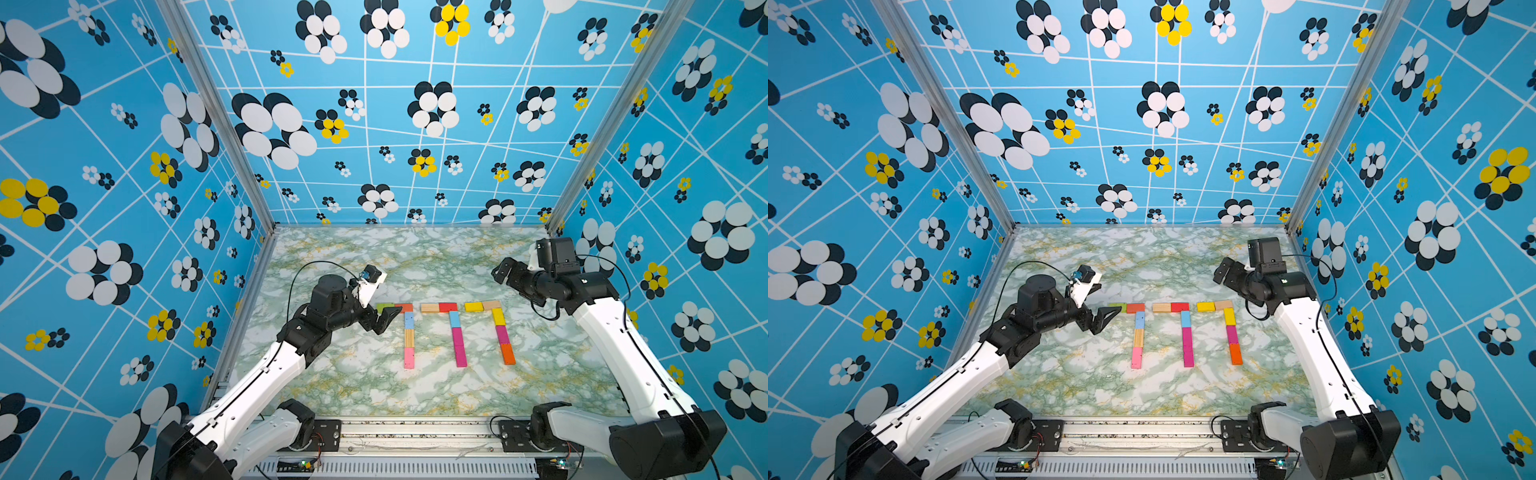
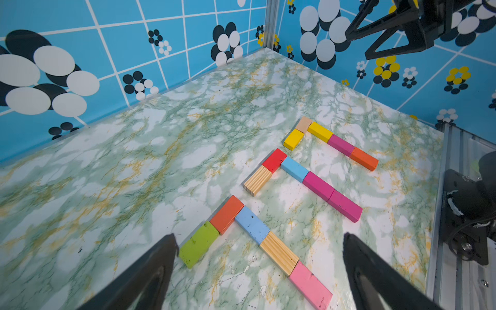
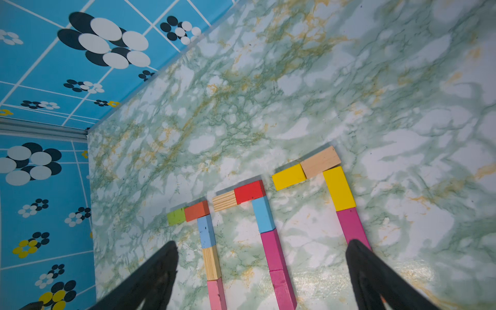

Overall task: Assemble the number 7 with building blocks
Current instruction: Reset both arms

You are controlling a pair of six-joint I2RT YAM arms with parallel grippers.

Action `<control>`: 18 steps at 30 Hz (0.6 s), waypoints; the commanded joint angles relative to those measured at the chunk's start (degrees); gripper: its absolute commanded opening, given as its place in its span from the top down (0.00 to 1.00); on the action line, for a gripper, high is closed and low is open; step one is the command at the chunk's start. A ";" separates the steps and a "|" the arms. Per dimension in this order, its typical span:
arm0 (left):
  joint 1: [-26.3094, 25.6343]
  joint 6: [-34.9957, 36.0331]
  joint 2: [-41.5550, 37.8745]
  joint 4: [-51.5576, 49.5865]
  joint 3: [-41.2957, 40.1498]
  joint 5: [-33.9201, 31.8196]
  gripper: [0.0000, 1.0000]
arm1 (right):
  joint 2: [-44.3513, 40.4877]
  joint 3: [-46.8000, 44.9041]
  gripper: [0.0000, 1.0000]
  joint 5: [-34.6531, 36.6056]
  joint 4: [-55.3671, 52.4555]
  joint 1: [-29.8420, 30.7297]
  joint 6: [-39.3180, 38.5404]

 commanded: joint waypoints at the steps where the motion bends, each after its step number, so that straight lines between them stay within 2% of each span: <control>1: 2.32 -8.00 -0.96 -1.02 5.72 2.82 0.01 | 0.63 2.47 0.01 2.21 3.12 -0.79 -6.61; 4: 4.31 -13.09 -1.92 -2.33 6.82 0.62 0.01 | -2.46 -1.43 0.01 3.88 12.34 -0.79 -11.80; 8: 5.78 -19.11 -4.63 -6.43 5.93 -13.55 0.01 | -11.82 -16.79 0.01 6.93 35.45 -0.78 -20.17; 12: 8.70 -17.81 -10.57 -3.20 -1.56 -28.61 0.01 | -19.65 -36.97 0.01 11.43 64.54 -0.78 -25.95; 13: 9.61 -17.15 -12.14 -1.78 -3.88 -32.26 0.01 | -20.00 -39.94 0.01 12.45 68.71 -0.89 -27.06; 15: 13.03 -16.03 -15.42 1.41 -8.99 -39.62 0.01 | -18.33 -41.44 0.01 12.64 68.07 -1.74 -28.03; 18: 18.11 -14.66 -18.21 5.85 -14.27 -44.48 0.01 | -13.39 -43.26 0.01 12.42 69.60 -4.77 -27.87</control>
